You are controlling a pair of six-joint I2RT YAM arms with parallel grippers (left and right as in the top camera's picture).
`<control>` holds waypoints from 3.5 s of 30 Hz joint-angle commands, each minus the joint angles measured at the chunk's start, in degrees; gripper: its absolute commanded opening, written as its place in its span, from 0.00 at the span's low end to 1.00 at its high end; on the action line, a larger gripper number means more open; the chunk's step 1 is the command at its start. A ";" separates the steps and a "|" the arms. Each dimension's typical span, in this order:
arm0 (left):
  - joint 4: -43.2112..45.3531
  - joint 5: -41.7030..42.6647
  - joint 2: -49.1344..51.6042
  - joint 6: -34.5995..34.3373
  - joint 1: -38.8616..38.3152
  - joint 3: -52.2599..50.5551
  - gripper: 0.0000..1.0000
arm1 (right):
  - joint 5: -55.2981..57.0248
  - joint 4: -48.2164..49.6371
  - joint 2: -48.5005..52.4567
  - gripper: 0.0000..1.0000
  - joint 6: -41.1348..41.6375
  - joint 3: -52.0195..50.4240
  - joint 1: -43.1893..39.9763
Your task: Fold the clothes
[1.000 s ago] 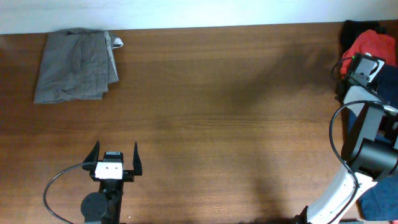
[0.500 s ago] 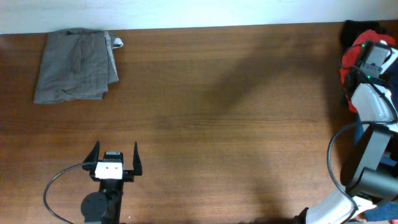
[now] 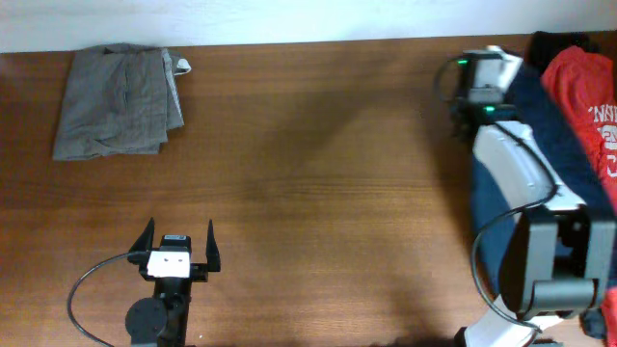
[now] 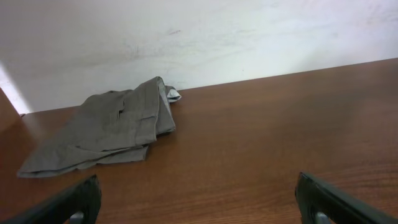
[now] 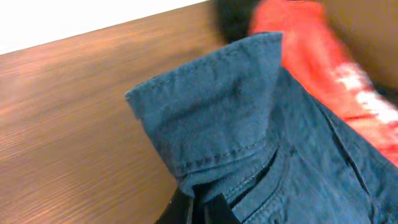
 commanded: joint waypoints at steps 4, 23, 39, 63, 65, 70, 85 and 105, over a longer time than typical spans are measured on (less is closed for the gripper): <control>-0.11 -0.20 -0.26 0.92 0.39 -0.33 0.99 | -13.55 0.46 -1.27 0.04 9.99 0.96 11.98; -0.11 -0.20 -0.26 0.92 0.39 -0.33 0.99 | -23.67 5.53 8.00 0.04 22.93 0.98 39.45; -0.11 -0.20 -0.26 0.92 0.39 -0.33 0.99 | -43.58 6.99 8.00 0.14 26.49 0.98 44.00; -0.11 -0.20 -0.26 0.92 0.39 -0.33 0.99 | -35.52 -27.58 -7.54 0.49 15.30 0.98 19.74; -0.11 -0.20 -0.26 0.92 0.39 -0.33 0.99 | -35.58 -36.26 -7.02 0.40 15.56 0.94 15.30; -0.11 -0.20 -0.26 0.92 0.39 -0.33 0.99 | -35.74 -47.80 -6.25 0.35 19.26 0.52 10.99; -0.11 -0.20 -0.26 0.92 0.39 -0.33 0.99 | -38.53 -38.38 -4.59 0.18 22.64 -12.13 10.38; -0.11 -0.22 -0.26 0.92 0.39 -0.33 0.99 | -36.79 -29.88 6.43 0.13 18.25 -12.63 8.92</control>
